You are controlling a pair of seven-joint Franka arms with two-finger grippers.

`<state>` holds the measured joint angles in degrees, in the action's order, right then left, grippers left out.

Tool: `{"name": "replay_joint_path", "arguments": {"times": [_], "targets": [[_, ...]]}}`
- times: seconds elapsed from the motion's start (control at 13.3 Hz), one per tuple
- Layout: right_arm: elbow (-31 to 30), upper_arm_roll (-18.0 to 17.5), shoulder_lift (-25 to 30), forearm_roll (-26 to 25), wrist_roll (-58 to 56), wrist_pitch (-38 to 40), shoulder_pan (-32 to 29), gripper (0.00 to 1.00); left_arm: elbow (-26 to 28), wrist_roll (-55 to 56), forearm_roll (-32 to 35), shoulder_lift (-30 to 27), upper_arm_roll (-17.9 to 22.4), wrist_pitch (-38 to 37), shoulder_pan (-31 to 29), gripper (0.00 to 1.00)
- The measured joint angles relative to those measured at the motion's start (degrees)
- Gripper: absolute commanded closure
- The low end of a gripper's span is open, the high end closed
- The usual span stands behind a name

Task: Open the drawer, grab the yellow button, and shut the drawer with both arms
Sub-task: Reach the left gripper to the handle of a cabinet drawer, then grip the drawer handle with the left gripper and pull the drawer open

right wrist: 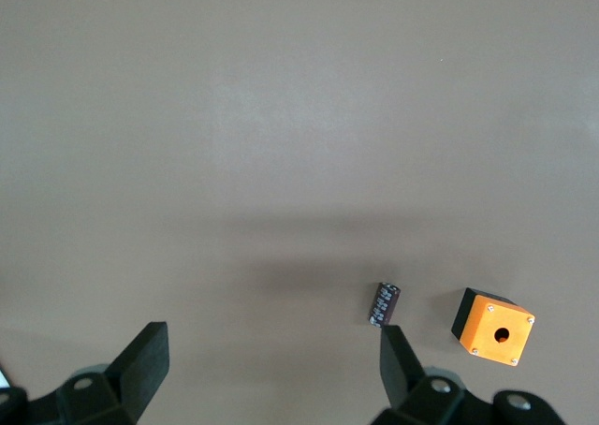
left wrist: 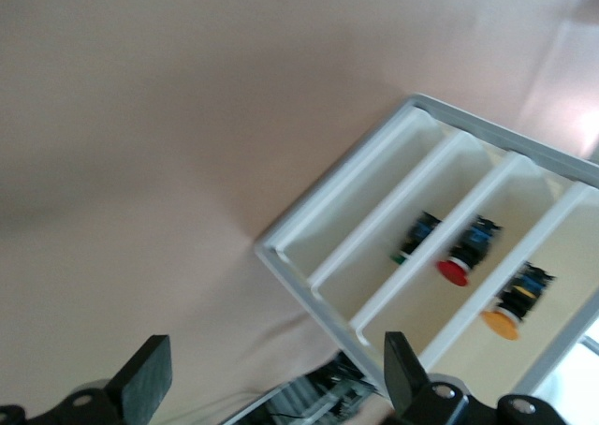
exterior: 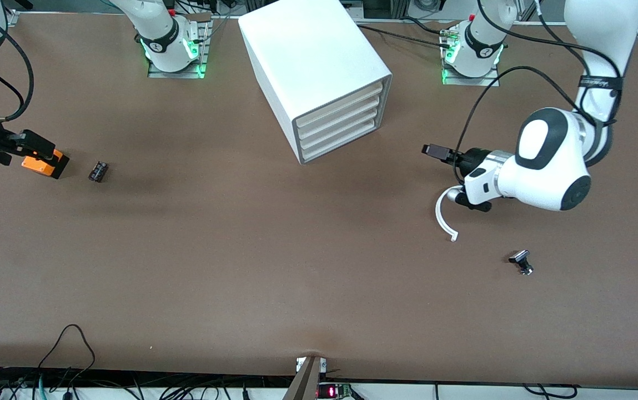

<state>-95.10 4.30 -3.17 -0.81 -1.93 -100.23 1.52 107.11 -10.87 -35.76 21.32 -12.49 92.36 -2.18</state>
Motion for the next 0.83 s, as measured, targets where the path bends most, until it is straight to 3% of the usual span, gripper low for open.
{"name": "replay_joint_path", "arguments": {"times": [0.53, 0.83], "targets": [[-0.11, -0.07, -1.38, 0.0, 0.01, -0.1, 0.12, 0.0, 11.13, -0.98, -16.43, 0.06, -8.06, 4.35, 0.08, 0.0], [0.06, -0.38, -5.44, -0.4, 0.06, -2.05, 3.09, 0.0, 14.91, -1.14, -19.38, 0.02, -13.67, 8.29, 0.12, 0.02]]}}
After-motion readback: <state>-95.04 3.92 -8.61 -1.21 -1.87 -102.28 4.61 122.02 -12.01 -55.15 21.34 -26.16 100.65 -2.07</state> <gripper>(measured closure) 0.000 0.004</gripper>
